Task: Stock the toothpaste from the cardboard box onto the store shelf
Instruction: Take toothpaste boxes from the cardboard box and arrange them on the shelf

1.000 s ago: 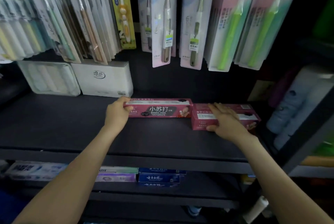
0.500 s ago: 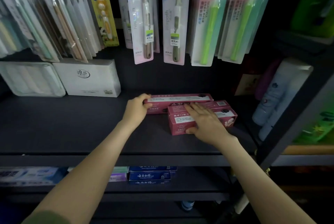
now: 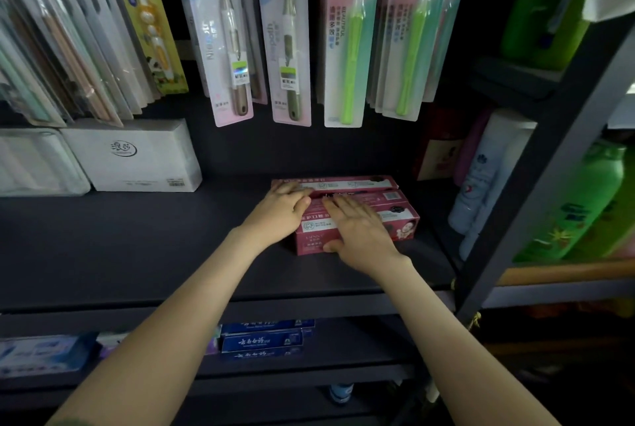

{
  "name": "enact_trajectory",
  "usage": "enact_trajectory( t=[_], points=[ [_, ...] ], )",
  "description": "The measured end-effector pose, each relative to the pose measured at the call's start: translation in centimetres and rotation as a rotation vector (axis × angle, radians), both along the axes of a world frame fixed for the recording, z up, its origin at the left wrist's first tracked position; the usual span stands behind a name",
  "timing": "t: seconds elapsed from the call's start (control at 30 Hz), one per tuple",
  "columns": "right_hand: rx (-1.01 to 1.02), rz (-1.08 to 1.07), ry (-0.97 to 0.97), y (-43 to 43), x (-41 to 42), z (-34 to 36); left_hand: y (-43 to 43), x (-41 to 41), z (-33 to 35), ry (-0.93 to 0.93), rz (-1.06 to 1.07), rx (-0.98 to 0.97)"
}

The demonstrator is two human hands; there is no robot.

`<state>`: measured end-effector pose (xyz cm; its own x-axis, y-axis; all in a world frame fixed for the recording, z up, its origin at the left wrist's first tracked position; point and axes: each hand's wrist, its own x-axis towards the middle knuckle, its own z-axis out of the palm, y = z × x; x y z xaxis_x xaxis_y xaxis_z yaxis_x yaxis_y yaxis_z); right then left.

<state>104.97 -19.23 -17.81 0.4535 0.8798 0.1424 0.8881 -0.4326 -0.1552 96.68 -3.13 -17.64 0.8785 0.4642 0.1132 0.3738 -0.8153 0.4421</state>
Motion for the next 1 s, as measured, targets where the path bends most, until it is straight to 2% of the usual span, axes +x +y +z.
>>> enact_trajectory(
  t=[0.17, 0.37, 0.47, 0.57, 0.77, 1.0],
  points=[
    [-0.006, -0.03, 0.002, 0.3, 0.8, 0.2, -0.2, 0.7, 0.4, -0.061, -0.035, -0.014],
    [-0.013, -0.063, 0.021, 1.1, 2.3, 0.2, 0.1, 1.9, 1.4, -0.005, -0.034, -0.071],
    [0.006, -0.042, -0.009, 0.7, 2.1, 0.2, -0.7, 1.8, 1.4, 0.022, -0.012, 0.01],
    [0.079, -0.028, -0.095, -1.0, 0.5, 0.3, -3.5, 0.1, 1.6, -0.068, 0.061, 0.08],
    [0.217, -0.071, -0.092, -9.8, -3.9, 3.1, -14.2, -4.2, 3.3, -0.194, -0.052, 0.084],
    [0.387, -0.163, -0.094, -27.8, -5.0, 6.9, -30.7, -3.5, 7.2, -0.253, -0.242, 0.075]
  ],
)
